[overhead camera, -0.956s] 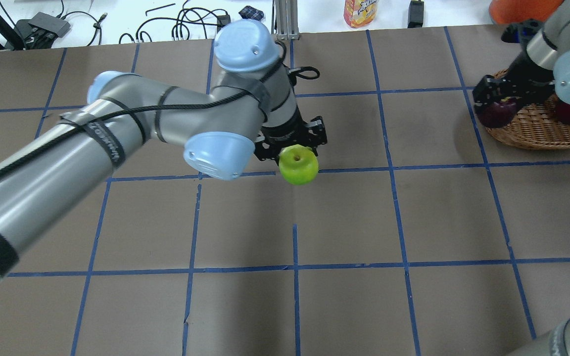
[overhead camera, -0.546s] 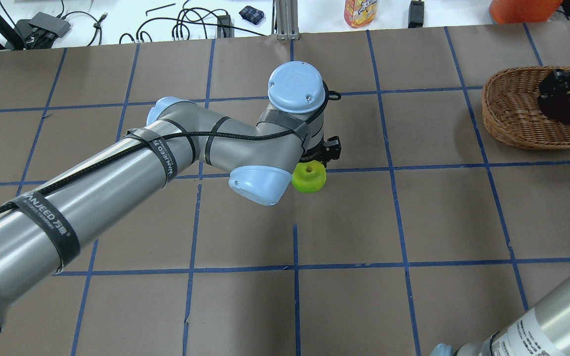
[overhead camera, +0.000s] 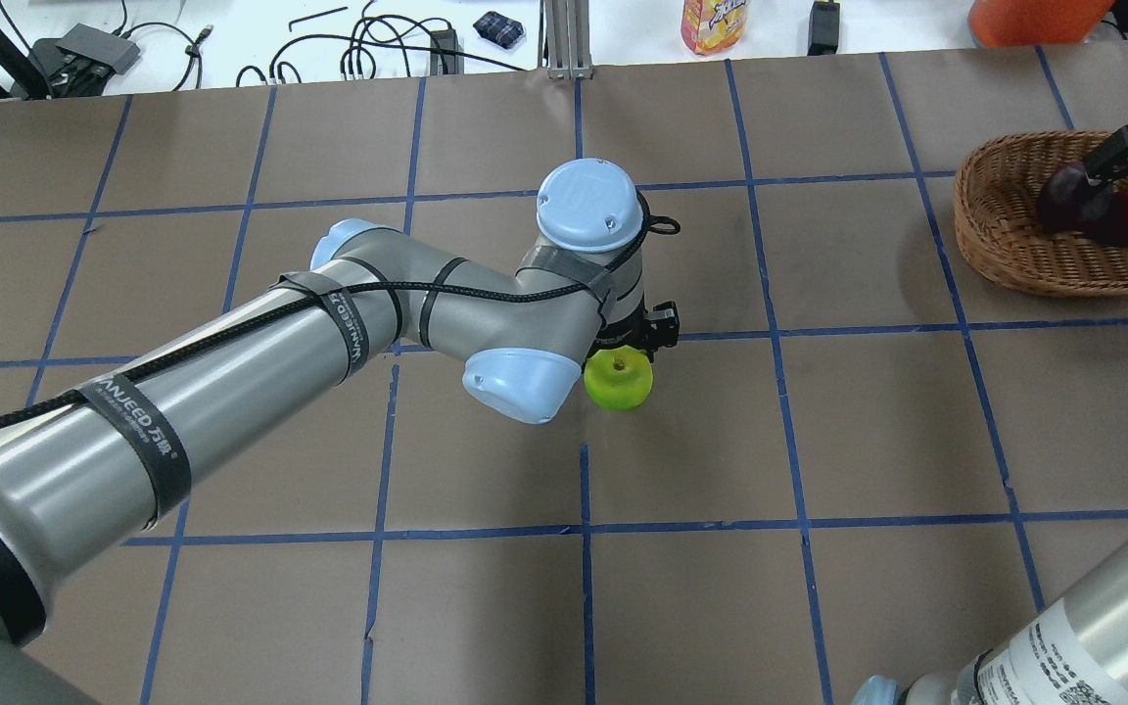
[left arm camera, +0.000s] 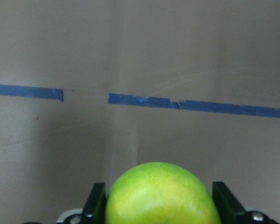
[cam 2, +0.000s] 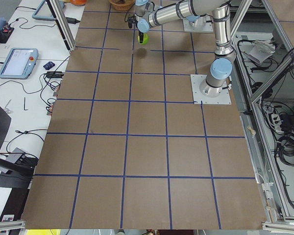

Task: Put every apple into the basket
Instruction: 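Release green apple at center with left gripper while right draws back, then lower the right gripper onto the green apple and close it, then carry the green apple with the right gripper over the basket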

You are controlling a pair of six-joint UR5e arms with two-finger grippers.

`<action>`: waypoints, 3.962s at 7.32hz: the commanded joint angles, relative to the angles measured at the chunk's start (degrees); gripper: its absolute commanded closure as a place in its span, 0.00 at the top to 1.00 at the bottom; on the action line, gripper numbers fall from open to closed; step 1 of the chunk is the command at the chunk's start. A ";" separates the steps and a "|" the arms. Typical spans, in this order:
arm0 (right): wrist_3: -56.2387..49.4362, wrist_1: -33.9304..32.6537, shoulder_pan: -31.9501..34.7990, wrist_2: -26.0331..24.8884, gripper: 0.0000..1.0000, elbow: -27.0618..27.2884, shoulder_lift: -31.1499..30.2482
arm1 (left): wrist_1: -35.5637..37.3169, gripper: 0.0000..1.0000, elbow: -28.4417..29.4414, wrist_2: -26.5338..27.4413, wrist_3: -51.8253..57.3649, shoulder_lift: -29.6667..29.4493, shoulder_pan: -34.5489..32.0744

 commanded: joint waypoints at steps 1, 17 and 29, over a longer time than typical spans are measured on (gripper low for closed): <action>0.54 6.30 6.63 -0.56 1.00 -0.08 -5.23 | 1.14 1.00 -0.64 -0.10 5.28 0.02 1.26; 65.41 -17.11 59.24 -0.92 1.00 16.95 -2.36 | -40.09 1.00 11.33 5.18 40.64 28.77 30.17; 53.86 -8.20 38.48 -4.08 0.60 19.87 -15.70 | -39.29 1.00 9.46 3.07 32.64 28.06 31.94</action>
